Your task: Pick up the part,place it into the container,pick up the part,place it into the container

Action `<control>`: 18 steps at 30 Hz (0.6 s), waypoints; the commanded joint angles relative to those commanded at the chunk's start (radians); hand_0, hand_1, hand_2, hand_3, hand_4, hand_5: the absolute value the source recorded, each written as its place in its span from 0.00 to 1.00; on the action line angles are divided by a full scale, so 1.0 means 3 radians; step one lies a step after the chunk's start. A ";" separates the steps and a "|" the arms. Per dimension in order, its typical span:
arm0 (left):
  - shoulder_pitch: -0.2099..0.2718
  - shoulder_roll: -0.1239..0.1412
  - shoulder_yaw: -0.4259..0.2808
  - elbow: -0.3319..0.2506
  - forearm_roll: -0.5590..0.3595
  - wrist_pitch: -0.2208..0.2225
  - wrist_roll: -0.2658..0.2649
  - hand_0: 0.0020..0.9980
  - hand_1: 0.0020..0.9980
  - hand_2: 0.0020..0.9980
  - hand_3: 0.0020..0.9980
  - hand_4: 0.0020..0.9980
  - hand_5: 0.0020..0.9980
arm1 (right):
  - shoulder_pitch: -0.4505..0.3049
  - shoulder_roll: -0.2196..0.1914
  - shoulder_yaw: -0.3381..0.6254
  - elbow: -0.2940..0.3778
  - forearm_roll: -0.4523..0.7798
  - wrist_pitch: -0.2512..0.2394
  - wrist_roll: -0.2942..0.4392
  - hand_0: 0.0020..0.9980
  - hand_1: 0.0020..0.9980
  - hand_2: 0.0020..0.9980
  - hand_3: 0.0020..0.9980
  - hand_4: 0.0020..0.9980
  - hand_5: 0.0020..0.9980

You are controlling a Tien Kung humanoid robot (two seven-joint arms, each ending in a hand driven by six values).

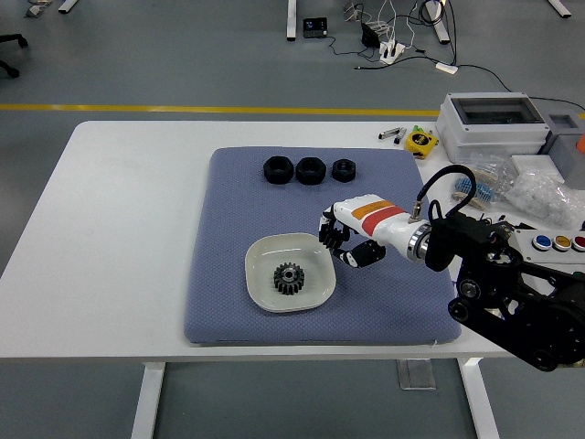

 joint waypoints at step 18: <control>-0.0027 0.0013 0.0014 0.0000 -0.0049 -0.0003 -0.0005 0.71 0.61 0.64 0.57 0.62 0.70 | 0.0255 0.0432 -0.0500 -0.0094 -0.0181 -0.0008 -0.0215 0.42 0.42 0.45 0.45 0.58 0.00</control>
